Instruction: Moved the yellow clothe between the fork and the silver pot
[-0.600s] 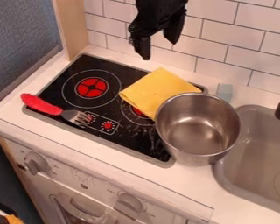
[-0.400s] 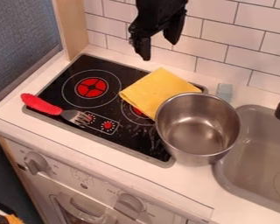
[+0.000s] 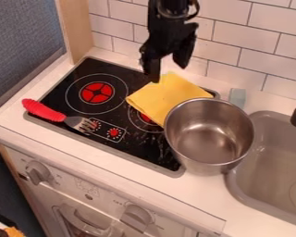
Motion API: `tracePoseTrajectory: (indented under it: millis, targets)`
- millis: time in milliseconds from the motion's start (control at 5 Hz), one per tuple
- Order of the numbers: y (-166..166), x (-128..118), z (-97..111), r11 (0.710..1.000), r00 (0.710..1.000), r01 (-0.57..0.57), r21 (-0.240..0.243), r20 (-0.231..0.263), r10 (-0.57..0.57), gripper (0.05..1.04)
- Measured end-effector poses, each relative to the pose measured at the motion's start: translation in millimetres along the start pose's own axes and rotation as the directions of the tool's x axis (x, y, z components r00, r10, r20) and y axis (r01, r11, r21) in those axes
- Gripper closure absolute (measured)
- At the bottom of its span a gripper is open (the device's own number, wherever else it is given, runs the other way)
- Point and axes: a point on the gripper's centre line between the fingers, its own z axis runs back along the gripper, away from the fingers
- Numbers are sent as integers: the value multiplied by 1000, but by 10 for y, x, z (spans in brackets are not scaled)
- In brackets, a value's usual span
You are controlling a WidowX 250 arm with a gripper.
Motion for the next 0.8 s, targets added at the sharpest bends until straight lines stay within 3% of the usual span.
tracePoseTrajectory:
  millis: [400, 800]
  targets:
    - [-22, -87, -339, 999, 999, 17, 40, -45, -15, 83]
    - [116, -157, -465, 998, 999, -14, 66, -50, 17, 82]
